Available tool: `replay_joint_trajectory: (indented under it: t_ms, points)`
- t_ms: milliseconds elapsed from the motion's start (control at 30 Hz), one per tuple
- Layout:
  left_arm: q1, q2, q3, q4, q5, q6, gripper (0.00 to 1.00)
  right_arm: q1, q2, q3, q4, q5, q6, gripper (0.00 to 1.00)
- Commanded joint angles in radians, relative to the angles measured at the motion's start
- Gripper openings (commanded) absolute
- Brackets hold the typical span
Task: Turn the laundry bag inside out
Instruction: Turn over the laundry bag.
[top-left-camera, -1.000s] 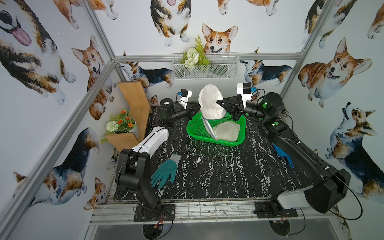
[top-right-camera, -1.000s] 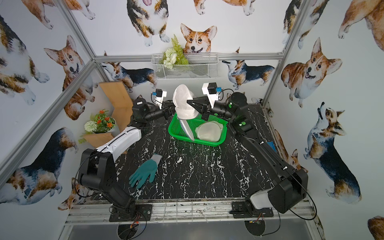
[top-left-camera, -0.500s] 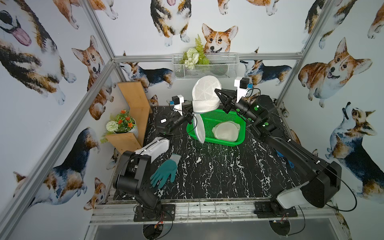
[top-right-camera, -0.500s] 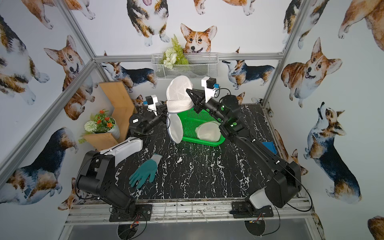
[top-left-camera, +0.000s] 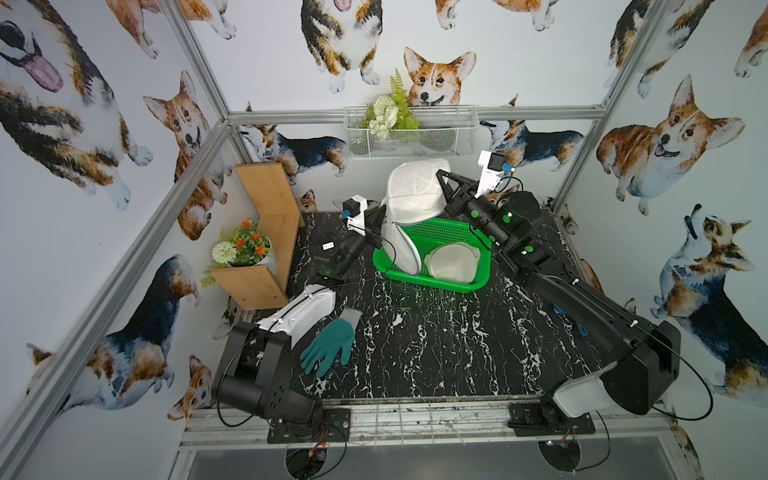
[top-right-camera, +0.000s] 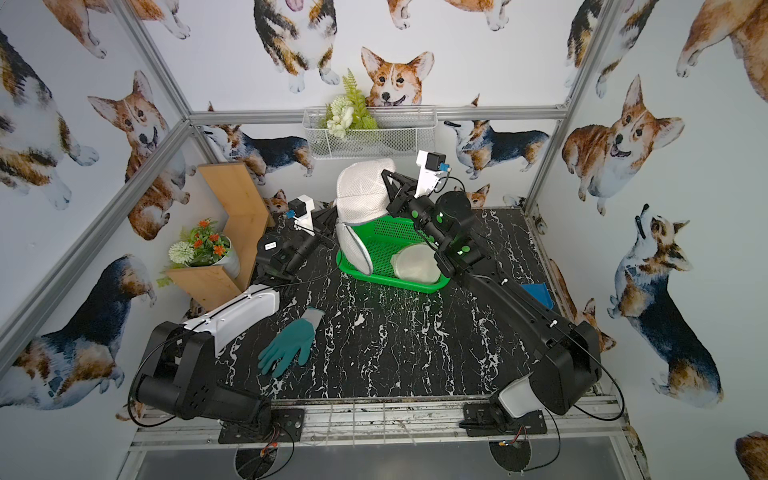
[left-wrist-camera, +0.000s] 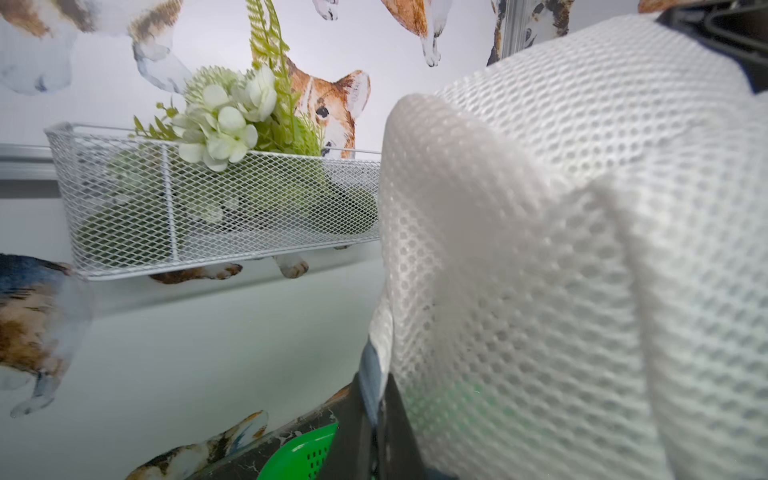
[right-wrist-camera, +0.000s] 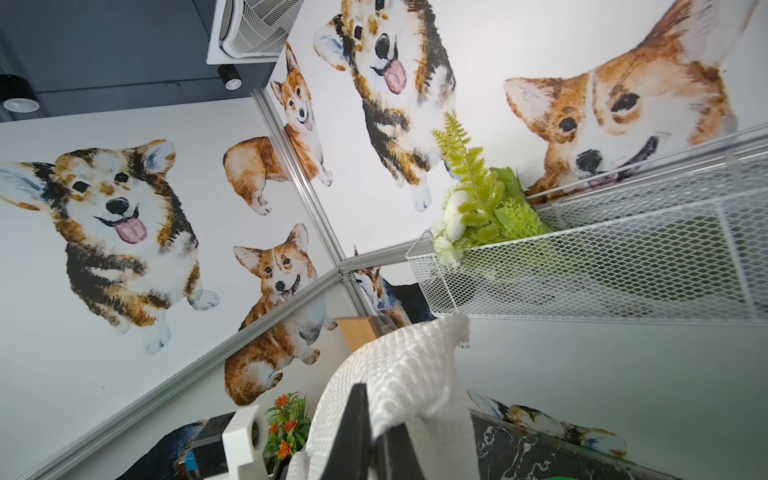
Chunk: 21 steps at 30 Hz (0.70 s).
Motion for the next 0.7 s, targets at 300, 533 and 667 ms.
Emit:
replay_joint_trajectory:
  t_ms: [300,533,667]
  points:
    - [-0.005,-0.115,0.007,-0.006,-0.086,0.244,0.62,0.006,0.007,0.055,0.016,0.254,0.242,0.00]
    - [-0.167,-0.106,0.194,-0.376,-0.017,0.688,0.66,0.012,0.042,0.114,-0.033,0.302,0.431,0.00]
    - [-0.221,-0.077,0.210,-0.367,-0.066,0.756,0.69,0.013,0.047,0.123,-0.040,0.341,0.594,0.00]
